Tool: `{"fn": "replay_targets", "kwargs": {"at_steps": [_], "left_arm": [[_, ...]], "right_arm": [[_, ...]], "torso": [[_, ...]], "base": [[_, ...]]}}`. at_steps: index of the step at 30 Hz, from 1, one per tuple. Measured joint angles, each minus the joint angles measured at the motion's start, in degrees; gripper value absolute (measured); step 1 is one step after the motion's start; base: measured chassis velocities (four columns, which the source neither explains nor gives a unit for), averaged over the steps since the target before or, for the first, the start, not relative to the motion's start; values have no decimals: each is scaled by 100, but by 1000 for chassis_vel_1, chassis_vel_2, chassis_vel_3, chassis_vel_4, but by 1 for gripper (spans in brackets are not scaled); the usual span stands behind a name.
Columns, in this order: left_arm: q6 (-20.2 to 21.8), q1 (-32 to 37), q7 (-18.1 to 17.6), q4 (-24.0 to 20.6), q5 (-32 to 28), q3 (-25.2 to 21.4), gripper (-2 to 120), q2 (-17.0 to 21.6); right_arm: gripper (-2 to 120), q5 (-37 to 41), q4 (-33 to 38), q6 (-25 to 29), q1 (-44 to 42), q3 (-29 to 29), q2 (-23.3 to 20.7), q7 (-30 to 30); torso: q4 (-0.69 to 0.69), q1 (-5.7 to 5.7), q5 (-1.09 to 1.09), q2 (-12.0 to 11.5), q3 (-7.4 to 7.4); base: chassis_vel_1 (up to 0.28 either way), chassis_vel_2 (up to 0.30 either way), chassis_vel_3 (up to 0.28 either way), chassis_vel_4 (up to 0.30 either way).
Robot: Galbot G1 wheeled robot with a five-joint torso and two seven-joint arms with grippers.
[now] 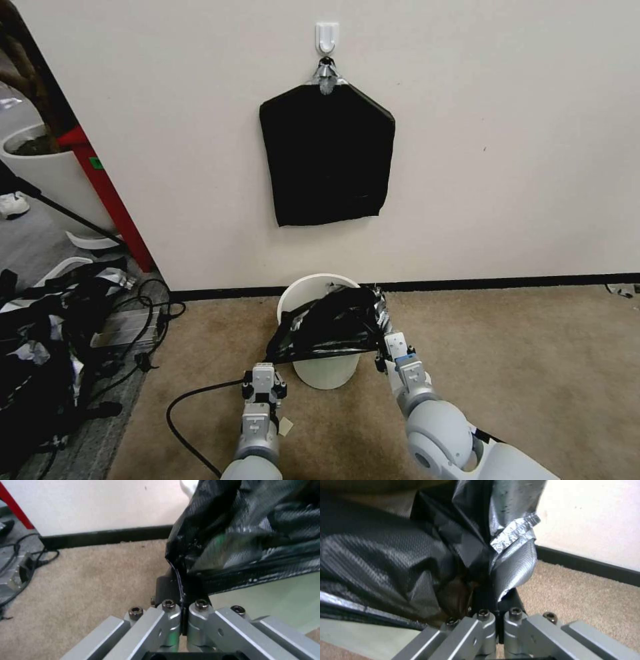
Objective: Place a trash bag onto the trash bin.
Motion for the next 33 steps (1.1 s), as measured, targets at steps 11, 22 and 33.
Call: {"fn": "replay_targets", "kwargs": {"at_steps": [11, 22, 33], "left_arm": [[216, 107, 20, -303, -262, 91, 0, 141], [371, 22, 67, -80, -425, 151, 0, 281], [382, -241, 87, 273, -531, 92, 0, 99]], "right_arm": [[0, 2, 513, -73, -62, 0, -248, -13], [0, 154, 543, -256, -161, -26, -509, -12], [0, -49, 24, -252, 179, -210, -265, -198]], "torso": [[3, 0, -12, 0, 0], [1, 0, -7, 0, 0], [1, 0, -4, 0, 0]], "base": [[0, 0, 0, 0], [0, 0, 0, 0], [0, 0, 0, 0]]}}
